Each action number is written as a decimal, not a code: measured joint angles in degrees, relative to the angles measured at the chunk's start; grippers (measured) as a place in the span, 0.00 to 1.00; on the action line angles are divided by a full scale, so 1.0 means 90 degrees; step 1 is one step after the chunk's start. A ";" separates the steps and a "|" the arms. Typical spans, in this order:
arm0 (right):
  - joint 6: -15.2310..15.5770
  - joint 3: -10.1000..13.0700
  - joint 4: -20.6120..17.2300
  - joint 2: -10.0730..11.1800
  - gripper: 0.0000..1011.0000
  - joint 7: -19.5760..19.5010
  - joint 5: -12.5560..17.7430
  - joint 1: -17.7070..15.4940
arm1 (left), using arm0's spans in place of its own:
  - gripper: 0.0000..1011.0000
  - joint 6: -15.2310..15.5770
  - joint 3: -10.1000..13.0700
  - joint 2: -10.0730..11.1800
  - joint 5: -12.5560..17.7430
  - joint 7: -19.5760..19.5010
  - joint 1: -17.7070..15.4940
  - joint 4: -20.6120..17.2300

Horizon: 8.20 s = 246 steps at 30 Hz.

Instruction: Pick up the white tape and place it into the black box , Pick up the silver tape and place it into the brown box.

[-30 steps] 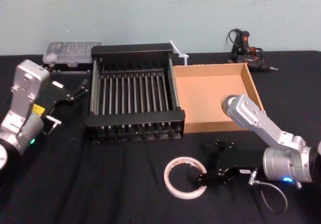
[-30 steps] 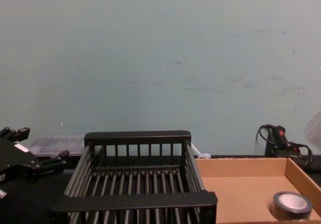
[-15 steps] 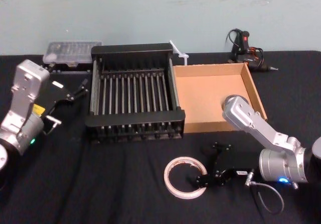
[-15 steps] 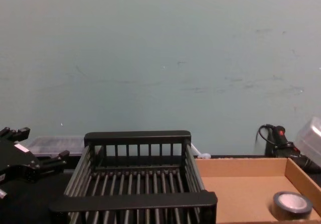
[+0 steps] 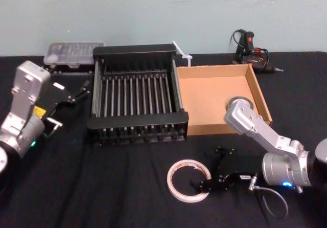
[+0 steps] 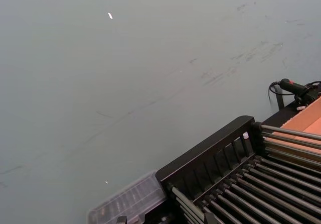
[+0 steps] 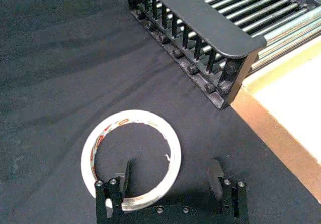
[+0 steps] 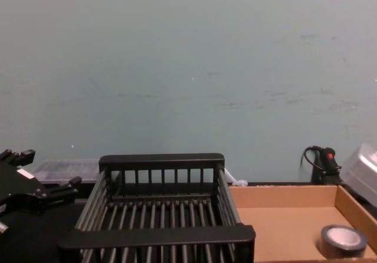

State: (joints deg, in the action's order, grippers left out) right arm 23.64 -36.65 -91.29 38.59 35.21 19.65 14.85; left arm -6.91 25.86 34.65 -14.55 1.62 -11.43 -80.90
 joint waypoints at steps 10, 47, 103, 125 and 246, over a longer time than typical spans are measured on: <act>-0.0021 -0.0003 0.0006 -0.0005 0.99 0.0006 -0.0030 -0.0003 | 0.99 0.0000 0.0000 0.0000 0.0000 0.0000 0.0000 0.0000; -0.0019 0.0002 0.0001 -0.0001 0.41 0.0002 -0.0017 -0.0006 | 0.99 0.0000 0.0000 0.0000 0.0000 0.0000 0.0000 0.0000; -0.0258 0.0771 -0.0276 0.0149 0.09 -0.0447 0.0283 -0.0117 | 0.99 0.0000 0.0000 0.0000 0.0000 0.0000 0.0000 0.0000; -0.0292 0.1420 0.0106 -0.0192 0.09 -0.1001 0.0351 0.0175 | 0.99 0.0000 0.0000 0.0000 0.0000 0.0000 0.0000 0.0000; -0.1145 0.0723 0.1475 -0.1793 0.99 -0.1113 -0.0534 0.1787 | 0.99 0.0000 0.0000 0.0000 0.0000 0.0000 0.0000 0.0000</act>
State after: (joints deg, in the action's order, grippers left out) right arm 13.34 -30.14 -78.01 22.46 25.19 14.84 30.94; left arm -6.91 25.86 34.64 -14.55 1.62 -11.43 -80.90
